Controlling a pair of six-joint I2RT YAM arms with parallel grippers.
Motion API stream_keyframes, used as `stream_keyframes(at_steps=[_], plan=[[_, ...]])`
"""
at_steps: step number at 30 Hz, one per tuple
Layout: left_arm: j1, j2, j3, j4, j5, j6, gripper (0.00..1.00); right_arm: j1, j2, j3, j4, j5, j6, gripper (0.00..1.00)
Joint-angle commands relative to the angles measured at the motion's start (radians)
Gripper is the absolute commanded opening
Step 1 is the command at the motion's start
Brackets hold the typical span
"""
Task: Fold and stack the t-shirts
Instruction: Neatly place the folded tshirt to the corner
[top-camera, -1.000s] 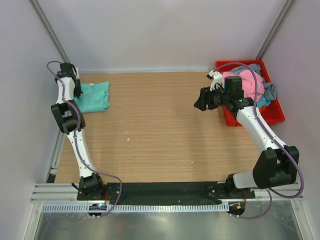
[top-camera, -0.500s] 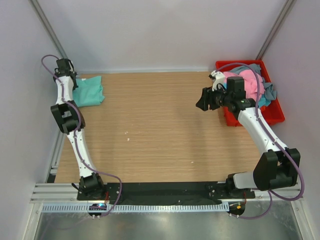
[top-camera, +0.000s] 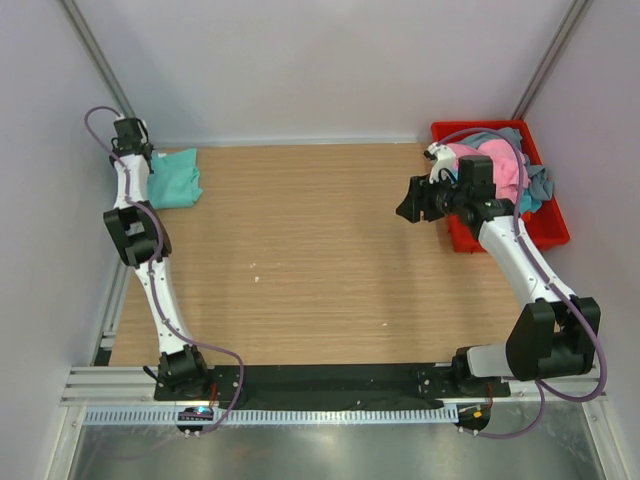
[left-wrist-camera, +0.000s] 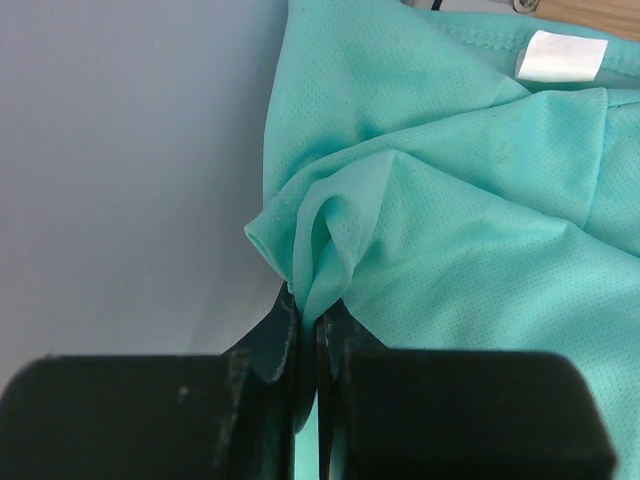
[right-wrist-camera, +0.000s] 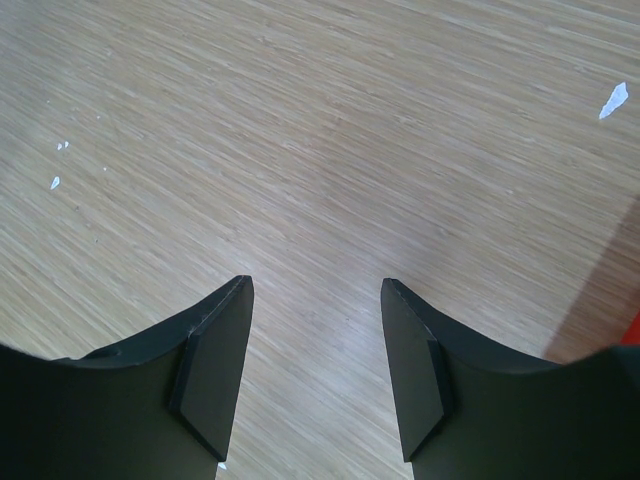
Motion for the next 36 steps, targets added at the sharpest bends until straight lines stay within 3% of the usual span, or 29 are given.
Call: stream_keyframes(at_steps=[1, 3, 4, 5, 7, 10, 12, 16, 20, 23, 24, 28, 29, 34, 36], plan=[[-0.005, 0.001, 0.004, 0.121, -0.04, 0.038, 0.04, -0.011, -0.033, 0.0, 0.038, -0.02, 0.012, 0.6], [-0.009, 0.005, 0.007, 0.138, -0.048, 0.043, 0.06, -0.017, -0.028, 0.0, 0.04, -0.023, 0.016, 0.6], [-0.014, 0.005, 0.004, 0.161, -0.055, 0.041, 0.29, -0.02, -0.026, 0.0, 0.041, -0.026, 0.017, 0.6], [-0.018, 0.007, 0.003, 0.174, -0.084, 0.038, 0.44, -0.023, -0.023, -0.001, 0.041, -0.026, 0.019, 0.6], [-0.031, -0.013, -0.017, 0.2, -0.094, 0.038, 0.64, -0.032, -0.022, -0.003, 0.045, -0.034, 0.023, 0.6], [-0.055, -0.149, -0.213, 0.337, -0.106, 0.037, 0.78, -0.046, -0.031, -0.009, 0.049, -0.041, 0.028, 0.6], [-0.074, -0.288, -0.376, 0.442, -0.103, 0.035, 0.82, -0.049, -0.039, -0.017, 0.057, -0.043, 0.028, 0.6], [-0.141, -0.522, -0.554, 0.455, -0.077, -0.047, 0.95, -0.054, -0.057, -0.04, 0.071, -0.035, 0.019, 0.6], [-0.196, -0.748, -0.705, 0.297, 0.073, -0.223, 1.0, -0.057, -0.08, -0.058, 0.083, 0.041, 0.013, 0.67], [-0.201, -0.899, -0.832, 0.219, 0.318, -0.336, 1.0, -0.063, -0.134, -0.099, 0.132, 0.086, 0.02, 0.86], [-0.201, -0.938, -0.879, 0.217, 0.387, -0.385, 1.0, -0.063, -0.157, -0.121, 0.158, 0.148, 0.034, 1.0], [-0.204, -1.076, -1.15, 0.308, 0.836, -0.454, 1.0, -0.065, -0.255, -0.265, 0.288, 0.337, 0.188, 1.0], [-0.209, -1.116, -1.265, 0.389, 0.878, -0.457, 0.99, -0.063, -0.252, -0.27, 0.279, 0.37, 0.209, 1.0], [-0.267, -1.202, -1.538, 0.569, 0.815, -0.439, 0.99, -0.065, -0.14, -0.215, 0.172, 0.506, 0.272, 1.0], [-0.267, -1.254, -1.58, 0.602, 0.758, -0.445, 1.0, -0.063, -0.111, -0.199, 0.15, 0.553, 0.273, 1.0]])
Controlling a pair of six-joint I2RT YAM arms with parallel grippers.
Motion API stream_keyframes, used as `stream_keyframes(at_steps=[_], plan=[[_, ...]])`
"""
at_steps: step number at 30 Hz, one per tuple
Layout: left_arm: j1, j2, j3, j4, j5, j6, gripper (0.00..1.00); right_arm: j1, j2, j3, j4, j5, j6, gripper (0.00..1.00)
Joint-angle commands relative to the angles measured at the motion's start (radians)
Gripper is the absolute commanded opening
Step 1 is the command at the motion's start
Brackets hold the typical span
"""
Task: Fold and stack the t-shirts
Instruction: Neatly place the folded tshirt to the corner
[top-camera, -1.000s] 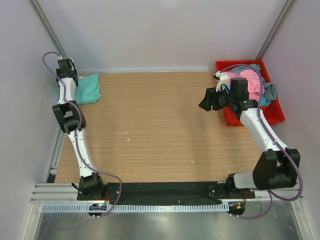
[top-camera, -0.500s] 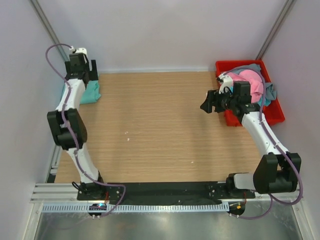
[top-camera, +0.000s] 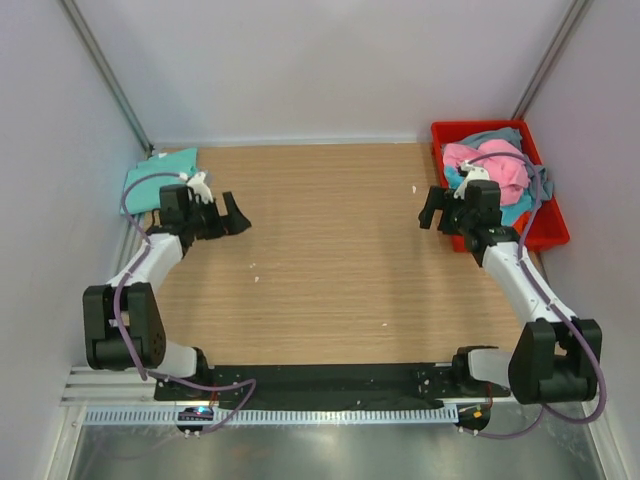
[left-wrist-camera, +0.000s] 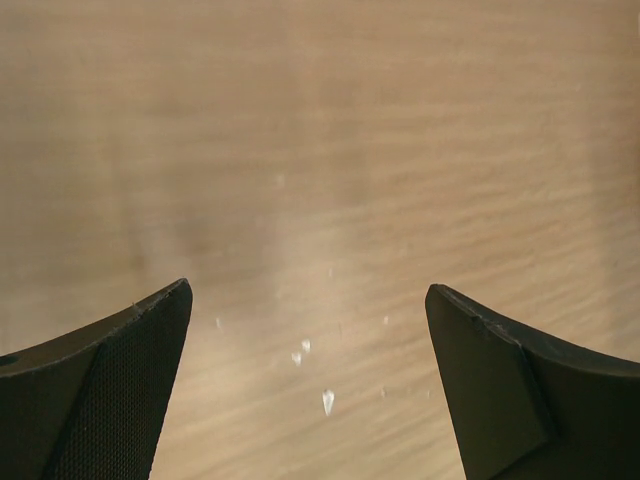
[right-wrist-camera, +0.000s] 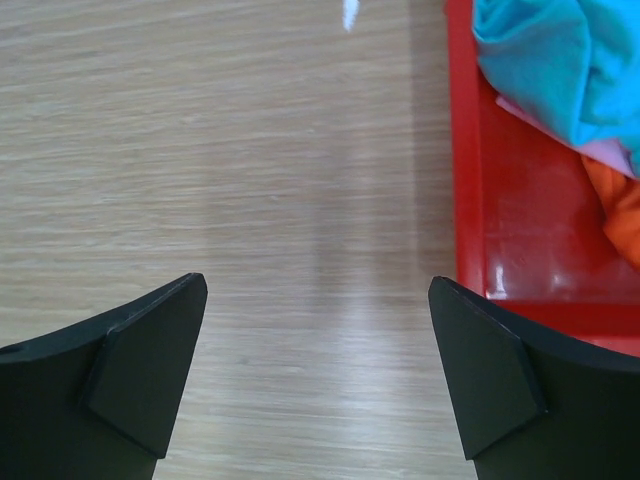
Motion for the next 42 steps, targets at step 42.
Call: stream_keyframes(at_steps=[42], plan=[[0.01, -0.412, 0.006, -0.253, -0.562, 0.277, 1.0, -0.005, -0.225, 0.194, -0.226, 0.213, -0.26, 1.0]])
